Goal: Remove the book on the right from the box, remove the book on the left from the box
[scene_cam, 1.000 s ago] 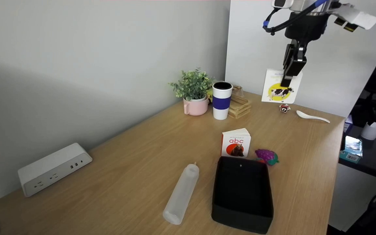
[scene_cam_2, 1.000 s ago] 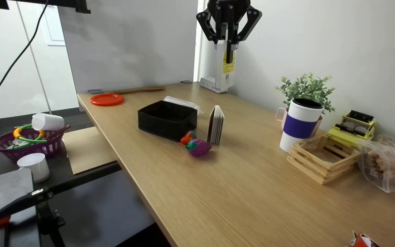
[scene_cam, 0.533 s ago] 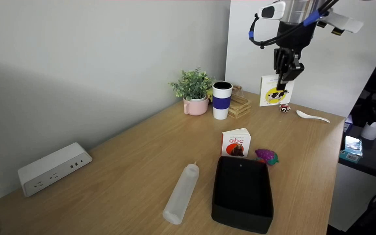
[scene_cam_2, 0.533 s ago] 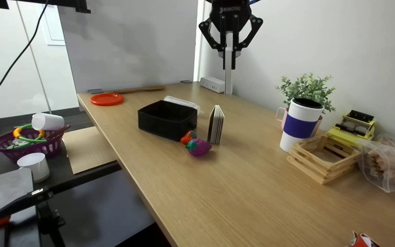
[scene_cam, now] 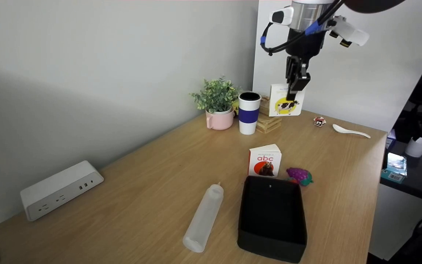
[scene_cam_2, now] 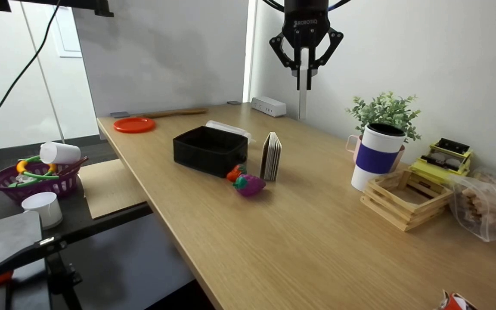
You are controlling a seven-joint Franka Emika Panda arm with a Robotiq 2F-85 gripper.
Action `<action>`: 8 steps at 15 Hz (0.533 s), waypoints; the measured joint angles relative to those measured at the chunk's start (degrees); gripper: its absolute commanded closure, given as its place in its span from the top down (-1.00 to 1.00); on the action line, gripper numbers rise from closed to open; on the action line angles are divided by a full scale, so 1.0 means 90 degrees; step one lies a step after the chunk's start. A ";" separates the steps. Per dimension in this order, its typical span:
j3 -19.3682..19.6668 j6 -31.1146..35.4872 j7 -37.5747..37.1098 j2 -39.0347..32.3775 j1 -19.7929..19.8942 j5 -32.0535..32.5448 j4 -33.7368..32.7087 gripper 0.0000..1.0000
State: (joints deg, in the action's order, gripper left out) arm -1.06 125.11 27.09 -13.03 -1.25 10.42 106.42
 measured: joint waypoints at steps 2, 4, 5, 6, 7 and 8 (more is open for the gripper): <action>0.0000 0.0102 -0.0005 -0.0266 0.0067 -0.0197 -0.0139 -0.93; -0.0005 0.0107 0.0123 -0.0562 0.0171 -0.0519 -0.0293 -0.93; -0.0015 0.0106 0.0279 -0.0719 0.0242 -0.0730 -0.0376 -0.93; -0.0027 0.0098 0.0443 -0.0876 0.0320 -0.0904 -0.0465 -0.93; -0.0038 0.0084 0.0579 -0.1032 0.0398 -0.1044 -0.0557 -0.93; -0.0054 0.0061 0.0711 -0.1183 0.0481 -0.1166 -0.0651 -0.93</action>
State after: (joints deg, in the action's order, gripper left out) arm -1.54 125.65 33.49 -23.68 3.07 -0.07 100.56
